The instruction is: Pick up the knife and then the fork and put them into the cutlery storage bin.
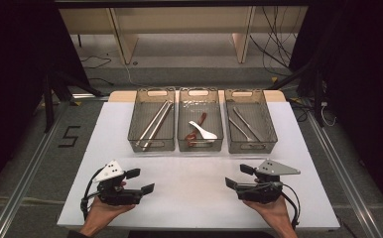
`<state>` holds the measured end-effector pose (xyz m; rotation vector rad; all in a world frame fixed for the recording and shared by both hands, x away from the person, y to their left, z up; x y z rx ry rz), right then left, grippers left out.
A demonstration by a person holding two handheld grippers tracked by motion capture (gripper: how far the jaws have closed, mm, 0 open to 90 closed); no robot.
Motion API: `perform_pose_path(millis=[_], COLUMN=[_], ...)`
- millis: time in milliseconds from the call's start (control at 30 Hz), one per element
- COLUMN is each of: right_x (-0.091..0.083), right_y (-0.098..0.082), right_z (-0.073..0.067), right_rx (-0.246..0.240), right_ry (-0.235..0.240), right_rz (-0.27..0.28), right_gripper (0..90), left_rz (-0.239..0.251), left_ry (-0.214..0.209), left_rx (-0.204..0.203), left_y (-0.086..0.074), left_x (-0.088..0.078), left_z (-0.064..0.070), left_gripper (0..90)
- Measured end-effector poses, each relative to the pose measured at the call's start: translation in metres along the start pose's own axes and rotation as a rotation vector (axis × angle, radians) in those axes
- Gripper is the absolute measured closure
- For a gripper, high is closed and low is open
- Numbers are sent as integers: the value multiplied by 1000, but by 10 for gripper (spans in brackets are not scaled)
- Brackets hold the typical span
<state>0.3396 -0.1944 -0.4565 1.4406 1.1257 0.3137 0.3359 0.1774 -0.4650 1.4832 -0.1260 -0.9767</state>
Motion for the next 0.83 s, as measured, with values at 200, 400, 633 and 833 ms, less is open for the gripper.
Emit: perform_pose_path(millis=[200,400,633,833], right_x=[-5,-7,-6,-6], right_y=[-7,-10,-10,-10], right_z=[-1,1,0,1], right_rx=[-10,-2,-11,-12], right_ry=[-11,-22,-24,-26], right_rz=[8,8,1,1], right_gripper=[232,228,228,228], left_rz=[1,2,2,0], left_ry=[-5,-8,-8,-6], left_rx=[-2,2,-1,-4], left_y=[0,0,-1,-1], left_x=[0,0,0,-1], left_z=[0,0,-1,-1], left_gripper=[191,186,184,183])
Point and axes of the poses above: each handheld gripper's, and its own axes: x roughly forward along the jaws, y roughly out of its top, z roughly to its right, the point moved 4 cm from there along x, roughly forward along the jaws, and after that the axes turned 8 degrees about y, right-handed, at the moved point
